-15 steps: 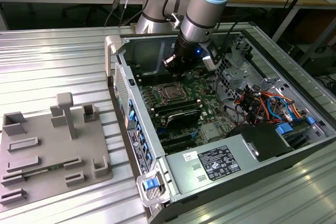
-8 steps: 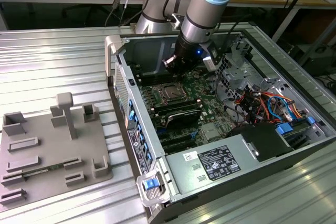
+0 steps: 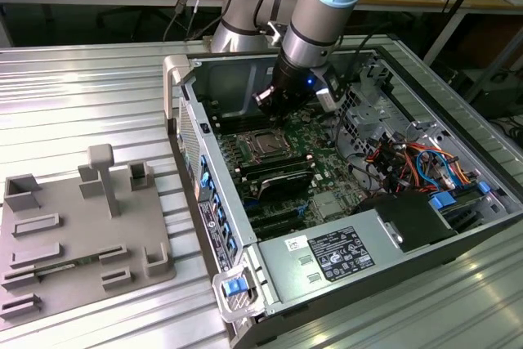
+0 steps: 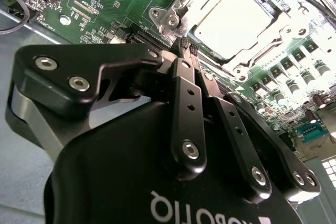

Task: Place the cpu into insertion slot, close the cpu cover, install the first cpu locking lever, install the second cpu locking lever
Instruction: 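Install the second cpu locking lever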

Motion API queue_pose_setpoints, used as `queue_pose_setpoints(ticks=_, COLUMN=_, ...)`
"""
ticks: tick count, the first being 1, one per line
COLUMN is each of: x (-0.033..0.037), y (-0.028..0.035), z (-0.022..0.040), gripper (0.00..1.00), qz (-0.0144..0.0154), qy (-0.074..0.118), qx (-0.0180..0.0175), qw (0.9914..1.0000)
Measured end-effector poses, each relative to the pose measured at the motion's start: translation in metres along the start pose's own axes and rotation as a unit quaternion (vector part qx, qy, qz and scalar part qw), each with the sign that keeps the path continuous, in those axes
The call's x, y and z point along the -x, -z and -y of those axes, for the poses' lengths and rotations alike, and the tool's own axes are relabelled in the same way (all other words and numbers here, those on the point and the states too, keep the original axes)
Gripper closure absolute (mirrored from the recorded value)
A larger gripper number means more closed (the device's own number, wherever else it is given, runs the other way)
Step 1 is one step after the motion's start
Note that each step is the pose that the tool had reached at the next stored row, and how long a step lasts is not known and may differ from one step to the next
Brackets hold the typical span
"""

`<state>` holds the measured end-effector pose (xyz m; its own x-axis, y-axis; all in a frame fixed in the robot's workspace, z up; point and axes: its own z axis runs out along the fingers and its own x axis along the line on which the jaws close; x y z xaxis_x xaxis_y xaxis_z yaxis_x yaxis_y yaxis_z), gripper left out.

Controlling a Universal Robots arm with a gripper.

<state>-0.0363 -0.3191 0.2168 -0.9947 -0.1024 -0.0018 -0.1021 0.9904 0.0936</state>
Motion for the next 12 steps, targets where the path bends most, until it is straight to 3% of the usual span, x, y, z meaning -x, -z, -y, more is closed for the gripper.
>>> queue_pose_setpoints(ticks=2, x=0.0000, y=0.0000, z=0.0002, gripper=0.89, qz=0.0000, qy=0.000, qx=0.0000, qw=1.00000)
queue_pose_setpoints(ticks=3, x=-0.0003, y=0.0003, z=0.0031, gripper=0.89, qz=0.0000, qy=0.000, qx=-0.0001, qw=1.00000)
queue_pose_setpoints(ticks=5, x=0.0140, y=0.0007, z=0.0092, gripper=0.89, qz=-0.0007, qy=0.000, qx=-0.0009, qw=1.00000)
queue_pose_setpoints(ticks=12, x=0.0140, y=0.0012, z=0.0147, gripper=0.89, qz=-0.0010, qy=0.000, qx=-0.0031, qw=0.99999)
